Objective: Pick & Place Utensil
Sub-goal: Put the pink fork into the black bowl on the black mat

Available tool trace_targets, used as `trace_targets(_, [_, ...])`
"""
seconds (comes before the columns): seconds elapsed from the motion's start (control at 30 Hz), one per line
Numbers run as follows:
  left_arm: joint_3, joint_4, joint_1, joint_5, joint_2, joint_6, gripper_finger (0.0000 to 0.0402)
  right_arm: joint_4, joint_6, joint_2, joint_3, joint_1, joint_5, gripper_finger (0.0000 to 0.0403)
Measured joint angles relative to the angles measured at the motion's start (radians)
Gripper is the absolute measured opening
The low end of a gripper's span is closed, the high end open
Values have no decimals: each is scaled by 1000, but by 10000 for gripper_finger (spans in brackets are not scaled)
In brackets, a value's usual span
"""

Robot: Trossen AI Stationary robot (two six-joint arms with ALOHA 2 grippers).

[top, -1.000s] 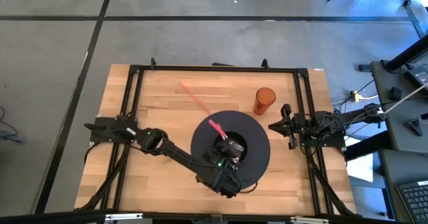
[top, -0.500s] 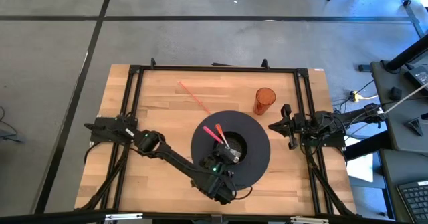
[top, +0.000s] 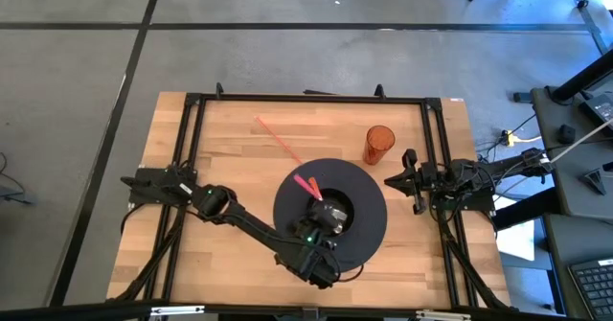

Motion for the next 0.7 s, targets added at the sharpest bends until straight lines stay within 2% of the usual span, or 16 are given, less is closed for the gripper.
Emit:
trace_targets(0.1, [0,0,7,-139,0,69,2,0,2,0,0,0,0,26])
trace_targets(0.2, [0,0,33,-193,0,91,2,0,2,0,0,0,0,26])
trace_targets(0.33, [0,0,67,-189,0,82,2,0,2,0,0,0,0,26])
trace_targets(0.53, [0,0,111,-127,-7,-37,2,0,2,0,0,0,-6,26])
trace_targets(0.7, [-28,5,96,-93,-74,-93,2,0,6,0,0,0,-11,26])
